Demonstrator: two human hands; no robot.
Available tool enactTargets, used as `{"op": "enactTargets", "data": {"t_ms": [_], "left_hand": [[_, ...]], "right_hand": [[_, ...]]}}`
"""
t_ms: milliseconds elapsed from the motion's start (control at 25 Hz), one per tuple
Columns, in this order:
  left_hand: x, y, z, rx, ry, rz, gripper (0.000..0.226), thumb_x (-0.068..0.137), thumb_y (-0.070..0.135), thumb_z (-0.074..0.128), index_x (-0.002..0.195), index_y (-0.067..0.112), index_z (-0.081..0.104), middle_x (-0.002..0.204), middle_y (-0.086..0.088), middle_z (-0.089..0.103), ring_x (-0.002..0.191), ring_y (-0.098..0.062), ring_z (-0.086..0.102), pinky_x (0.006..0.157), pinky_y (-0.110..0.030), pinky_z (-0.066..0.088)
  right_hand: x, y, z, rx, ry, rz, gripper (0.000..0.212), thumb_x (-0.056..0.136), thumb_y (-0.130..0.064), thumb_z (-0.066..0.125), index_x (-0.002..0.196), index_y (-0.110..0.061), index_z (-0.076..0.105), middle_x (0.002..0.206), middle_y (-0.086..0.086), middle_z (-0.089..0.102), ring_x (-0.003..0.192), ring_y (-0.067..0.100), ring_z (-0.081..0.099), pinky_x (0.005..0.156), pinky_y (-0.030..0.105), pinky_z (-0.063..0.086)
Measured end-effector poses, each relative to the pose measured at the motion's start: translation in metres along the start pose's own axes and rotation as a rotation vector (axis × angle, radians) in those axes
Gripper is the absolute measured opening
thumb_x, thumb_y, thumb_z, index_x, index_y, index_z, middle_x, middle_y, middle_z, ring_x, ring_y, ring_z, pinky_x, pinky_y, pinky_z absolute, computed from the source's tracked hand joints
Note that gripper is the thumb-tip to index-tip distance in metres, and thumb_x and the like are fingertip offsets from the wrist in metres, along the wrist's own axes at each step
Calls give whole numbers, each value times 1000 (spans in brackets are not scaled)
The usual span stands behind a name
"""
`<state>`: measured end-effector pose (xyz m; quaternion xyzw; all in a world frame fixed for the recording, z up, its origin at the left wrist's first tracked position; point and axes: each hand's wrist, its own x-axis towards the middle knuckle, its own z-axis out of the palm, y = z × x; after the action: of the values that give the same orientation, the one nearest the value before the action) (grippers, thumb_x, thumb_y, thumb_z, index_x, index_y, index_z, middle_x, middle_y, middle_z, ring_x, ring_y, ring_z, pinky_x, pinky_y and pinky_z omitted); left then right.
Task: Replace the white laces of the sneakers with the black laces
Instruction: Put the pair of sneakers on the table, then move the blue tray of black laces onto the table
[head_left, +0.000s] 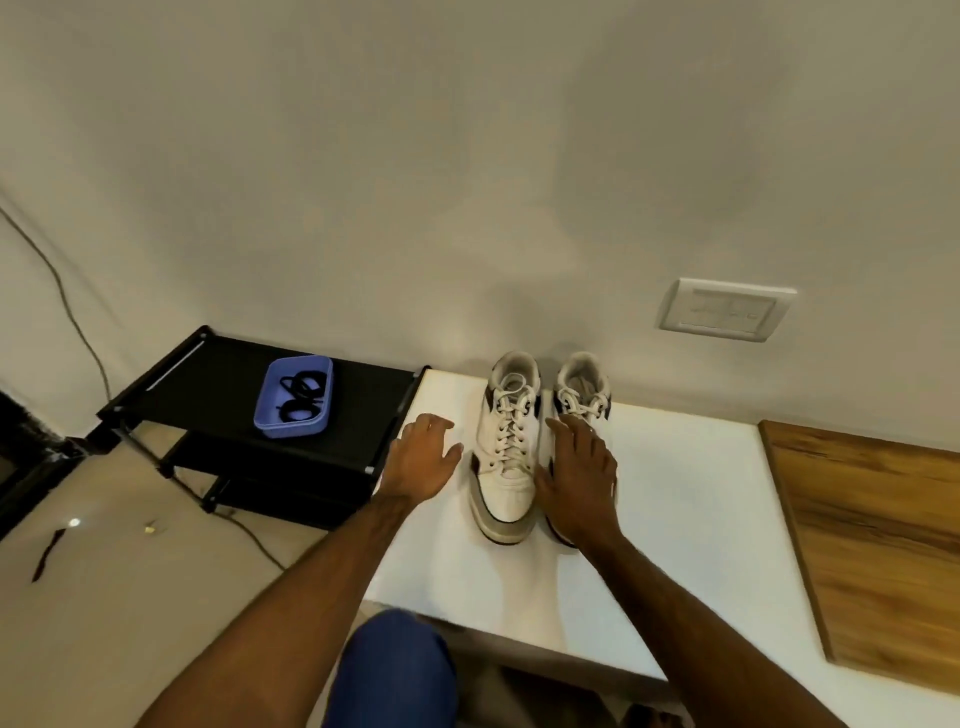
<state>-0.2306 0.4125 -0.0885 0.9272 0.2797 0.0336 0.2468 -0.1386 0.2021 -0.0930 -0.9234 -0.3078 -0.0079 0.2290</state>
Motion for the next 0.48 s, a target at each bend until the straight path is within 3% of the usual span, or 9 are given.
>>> {"op": "enactTargets", "data": {"t_ms": [120, 280, 480], "left_hand": [[-10, -50, -46, 55, 84, -111, 35, 101, 32, 53, 134, 19, 55, 141, -4, 47, 130, -26, 45, 106, -44, 36], [-15, -121, -88, -30, 194, -325, 37, 98, 27, 60, 133, 16, 54, 141, -8, 45, 129, -31, 47, 104, -49, 40], [5, -198, -99, -189, 253, -534, 46, 98, 30, 60, 138, 10, 46, 142, -15, 42, 125, -38, 50, 102, -52, 41]], "right_hand": [[16, -54, 5, 27, -105, -144, 47, 86, -19, 63, 132, -18, 52, 135, 5, 49, 121, 31, 47, 94, 42, 38], [36, -123, 40, 187, -296, -262, 37, 91, -13, 57, 129, -16, 56, 130, 5, 51, 118, 25, 49, 96, 37, 42], [80, -180, 100, 351, -541, -136, 36, 99, -10, 57, 135, -11, 51, 138, 8, 51, 123, 24, 56, 98, 29, 47]]}}
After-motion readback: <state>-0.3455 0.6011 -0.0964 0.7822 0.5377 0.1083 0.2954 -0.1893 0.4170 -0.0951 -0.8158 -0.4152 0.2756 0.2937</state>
